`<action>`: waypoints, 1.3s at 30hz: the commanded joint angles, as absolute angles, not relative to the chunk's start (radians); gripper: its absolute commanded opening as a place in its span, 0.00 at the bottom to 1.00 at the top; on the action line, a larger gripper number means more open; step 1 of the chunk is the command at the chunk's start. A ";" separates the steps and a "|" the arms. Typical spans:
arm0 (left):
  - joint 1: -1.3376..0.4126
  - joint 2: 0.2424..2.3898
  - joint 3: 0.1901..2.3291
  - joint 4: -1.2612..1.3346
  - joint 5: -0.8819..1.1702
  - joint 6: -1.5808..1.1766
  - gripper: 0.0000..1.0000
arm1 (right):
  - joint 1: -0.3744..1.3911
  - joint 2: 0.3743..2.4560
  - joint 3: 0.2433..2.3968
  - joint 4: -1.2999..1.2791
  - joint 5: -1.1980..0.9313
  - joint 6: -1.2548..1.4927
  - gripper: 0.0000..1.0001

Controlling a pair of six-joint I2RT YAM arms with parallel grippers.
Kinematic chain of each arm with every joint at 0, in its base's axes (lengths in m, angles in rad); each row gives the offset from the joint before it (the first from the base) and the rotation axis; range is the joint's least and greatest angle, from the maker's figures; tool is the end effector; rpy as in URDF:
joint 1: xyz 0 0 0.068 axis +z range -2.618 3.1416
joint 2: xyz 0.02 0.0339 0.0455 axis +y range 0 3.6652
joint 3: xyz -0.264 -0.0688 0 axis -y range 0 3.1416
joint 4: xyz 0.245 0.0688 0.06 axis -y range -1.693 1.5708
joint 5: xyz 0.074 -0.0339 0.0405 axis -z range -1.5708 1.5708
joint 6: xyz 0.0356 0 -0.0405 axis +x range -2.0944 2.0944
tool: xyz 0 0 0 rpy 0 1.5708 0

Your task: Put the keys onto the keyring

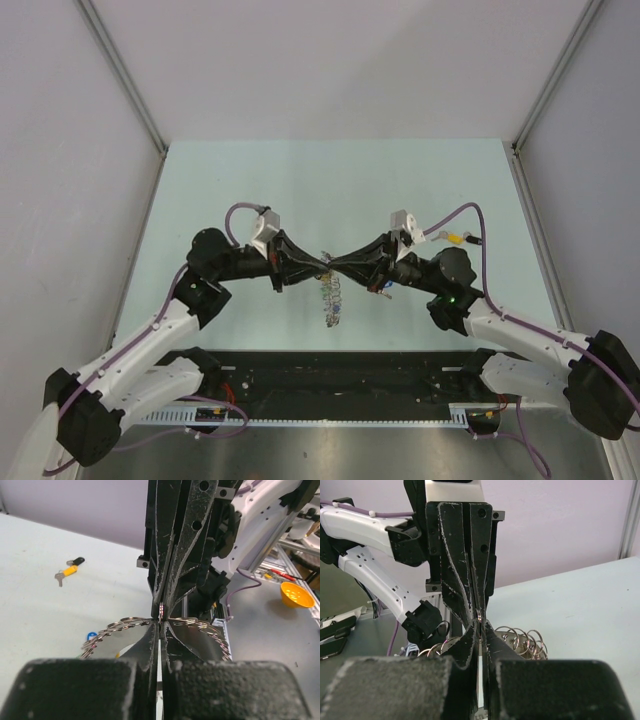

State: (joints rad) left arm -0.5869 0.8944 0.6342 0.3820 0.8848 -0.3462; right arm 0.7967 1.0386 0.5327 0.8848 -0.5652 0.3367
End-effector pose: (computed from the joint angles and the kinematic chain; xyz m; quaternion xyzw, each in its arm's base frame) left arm 0.1536 -0.1352 0.3261 0.3902 0.5561 -0.5578 0.4768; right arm 0.1444 0.1750 0.3132 -0.3476 0.4722 0.5587 0.5865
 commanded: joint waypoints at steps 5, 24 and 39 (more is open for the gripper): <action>-0.597 0.865 0.744 0.106 0.792 -0.124 0.00 | 0.805 0.985 0.592 0.750 -0.558 0.249 0.21; -0.630 0.936 0.976 -0.439 0.718 0.178 0.00 | 0.805 1.095 1.040 -0.146 -0.591 -0.304 0.46; -0.664 0.956 1.005 -0.492 0.700 0.192 0.00 | 0.847 1.204 1.150 -0.290 -0.669 -0.437 0.36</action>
State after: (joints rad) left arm -0.6537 0.9604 0.9428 -0.4969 0.6857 0.1600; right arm 0.8368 1.1931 1.0828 -0.2600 -0.6300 -0.3889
